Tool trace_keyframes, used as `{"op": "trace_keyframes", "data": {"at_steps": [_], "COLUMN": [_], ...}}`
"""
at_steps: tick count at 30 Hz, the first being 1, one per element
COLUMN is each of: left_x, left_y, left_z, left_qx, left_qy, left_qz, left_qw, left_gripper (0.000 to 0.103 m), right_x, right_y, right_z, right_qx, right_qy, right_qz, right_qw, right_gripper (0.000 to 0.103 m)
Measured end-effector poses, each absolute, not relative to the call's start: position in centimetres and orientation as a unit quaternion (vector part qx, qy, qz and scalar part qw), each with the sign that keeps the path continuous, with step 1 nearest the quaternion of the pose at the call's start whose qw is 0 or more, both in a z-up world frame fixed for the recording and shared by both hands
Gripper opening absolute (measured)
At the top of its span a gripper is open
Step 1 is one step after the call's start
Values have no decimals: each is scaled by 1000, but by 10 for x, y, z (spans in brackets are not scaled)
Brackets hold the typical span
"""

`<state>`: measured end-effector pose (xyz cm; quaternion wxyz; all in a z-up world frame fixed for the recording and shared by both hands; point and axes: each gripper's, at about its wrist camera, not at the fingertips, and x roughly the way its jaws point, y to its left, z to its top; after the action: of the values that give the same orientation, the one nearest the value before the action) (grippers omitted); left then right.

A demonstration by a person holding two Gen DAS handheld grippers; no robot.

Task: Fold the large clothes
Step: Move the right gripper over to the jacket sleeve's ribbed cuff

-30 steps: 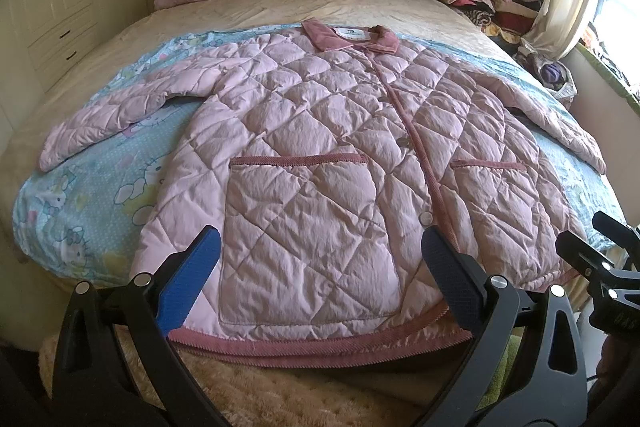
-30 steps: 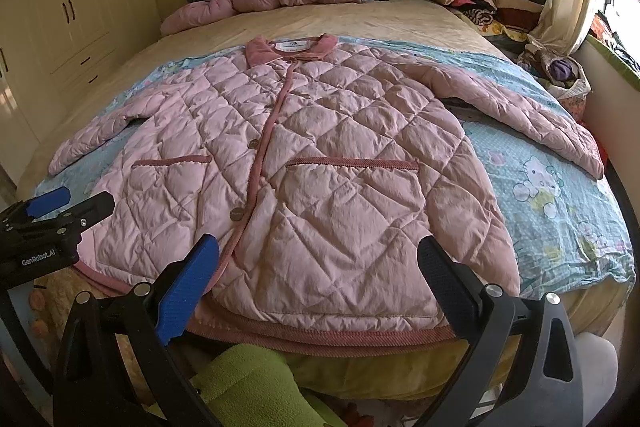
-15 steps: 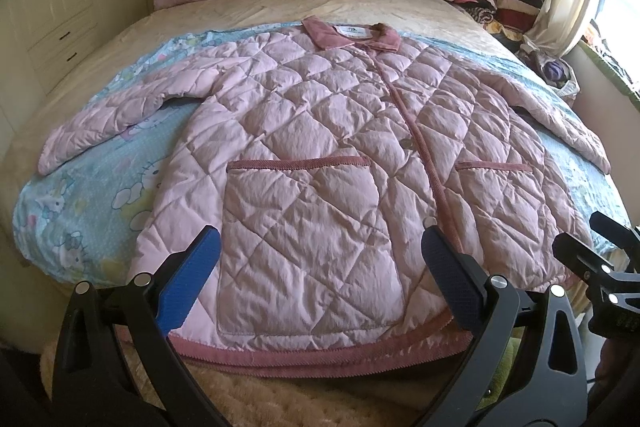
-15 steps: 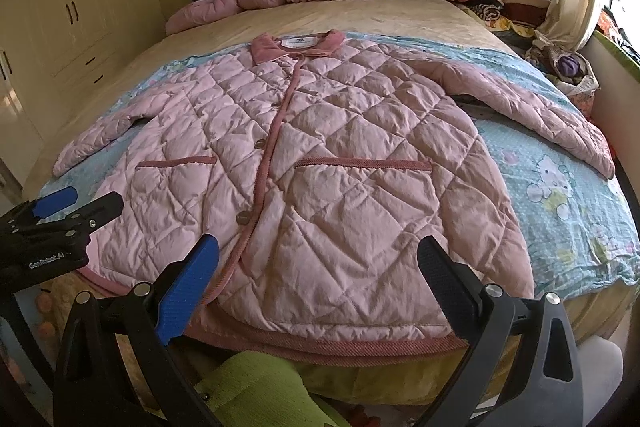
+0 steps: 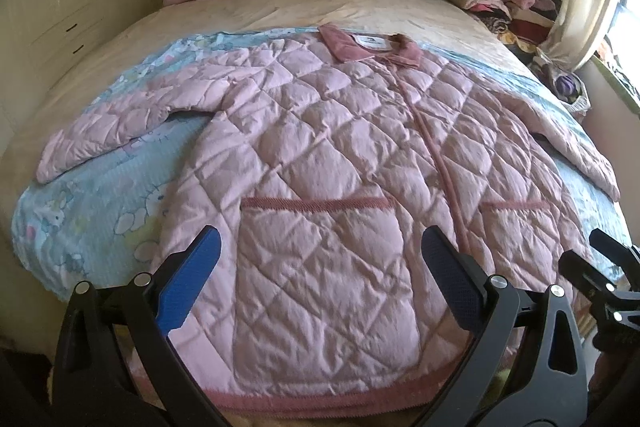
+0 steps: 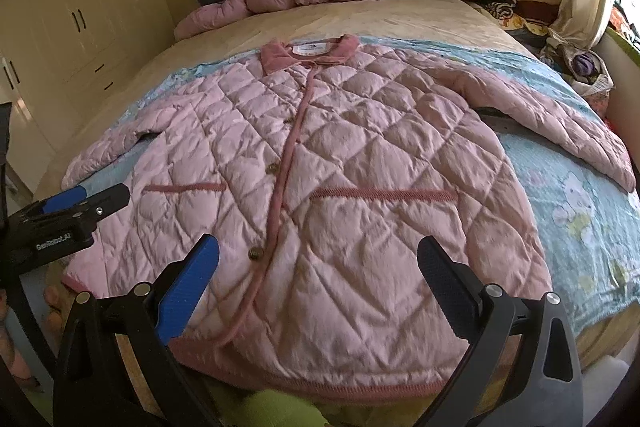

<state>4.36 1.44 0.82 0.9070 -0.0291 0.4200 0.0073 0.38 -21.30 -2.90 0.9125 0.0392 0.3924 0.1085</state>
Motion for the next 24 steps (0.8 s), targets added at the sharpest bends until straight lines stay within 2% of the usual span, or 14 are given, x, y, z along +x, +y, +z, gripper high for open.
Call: {"op": "trace_keyframes", "data": {"at_steps": [24], "left_x": [159], "left_y": [38], "left_z": [45], "left_qx": [-33], "left_qy": [404], "left_qz": [46], "left_qw": [913], "left_gripper": [94], "right_x": [117], "right_y": [-220], "right_z": [41], "right_qx": [108], "right_qy": [344], "right_qz": [125], "right_qw": [924], "right_gripper": [99]}}
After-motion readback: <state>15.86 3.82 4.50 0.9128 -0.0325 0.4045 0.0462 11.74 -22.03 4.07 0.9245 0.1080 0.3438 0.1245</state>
